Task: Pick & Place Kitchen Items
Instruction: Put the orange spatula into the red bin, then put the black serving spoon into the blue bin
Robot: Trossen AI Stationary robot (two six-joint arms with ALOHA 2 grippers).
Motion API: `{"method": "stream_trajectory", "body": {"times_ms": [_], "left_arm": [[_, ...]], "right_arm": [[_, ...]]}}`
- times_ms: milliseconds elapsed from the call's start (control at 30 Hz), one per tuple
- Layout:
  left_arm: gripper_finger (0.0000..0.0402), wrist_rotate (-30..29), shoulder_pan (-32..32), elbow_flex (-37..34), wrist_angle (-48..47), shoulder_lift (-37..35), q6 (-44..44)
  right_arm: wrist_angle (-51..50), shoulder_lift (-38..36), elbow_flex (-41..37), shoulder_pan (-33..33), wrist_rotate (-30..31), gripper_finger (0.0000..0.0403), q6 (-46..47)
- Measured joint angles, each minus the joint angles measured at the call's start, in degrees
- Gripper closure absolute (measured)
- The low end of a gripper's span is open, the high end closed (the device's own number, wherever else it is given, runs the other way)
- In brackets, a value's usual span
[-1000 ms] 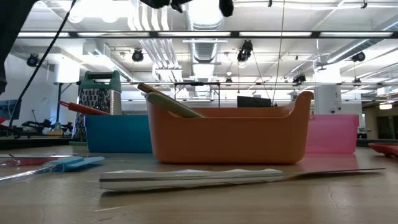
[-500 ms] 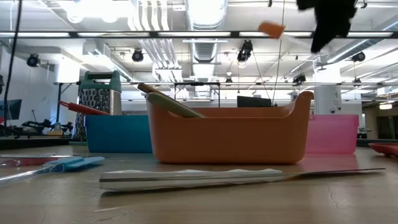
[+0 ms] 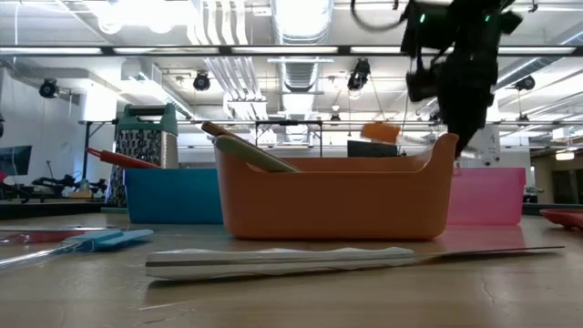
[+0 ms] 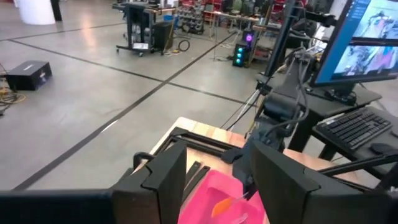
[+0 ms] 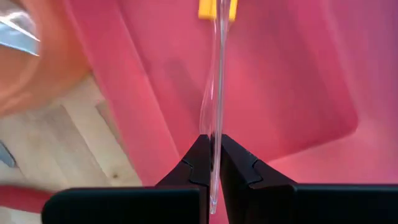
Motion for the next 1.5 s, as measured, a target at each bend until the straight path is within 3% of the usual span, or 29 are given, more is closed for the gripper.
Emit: {"method": "stream_trajectory", "body": {"times_ms": [167,500,700,967,1233,1300,1500], "left_arm": [[0.0222,-0.2,0.0,-0.6,-0.1,-0.4,0.3],[0.0223,-0.6,0.0,-0.7,-0.1,-0.3,2.7],[0.0223,-0.6,0.0,-1.0,-0.3,-0.3,2.8],[0.0223,-0.6,0.0,-1.1,-0.4,-0.3,3.3],[0.0223,-0.6,0.0,-1.2,-0.4,-0.3,3.3],[0.0223,-0.6,0.0,-1.2,-0.4,-0.2,3.3],[0.0223,-0.6,0.0,-1.2,-1.9,-0.2,3.4]], "right_arm": [[3.6,6.2,-2.3,-2.9,-3.5,0.0394,-2.4],[6.2,19.1,-1.4,-5.8,-5.0,0.0393,-6.2],[4.7,22.0,0.9,-5.8,-5.3,0.0361,-4.9],[5.3,17.0,5.2,-5.8,-5.5,0.03,-4.9],[-6.7,8.3,12.2,-5.8,-4.4,0.0251,-7.7],[-10.3,5.2,14.4,-5.8,-1.7,0.0245,-9.2],[-17.1,-4.8,19.1,-5.8,13.9,0.0235,-19.2]]}}
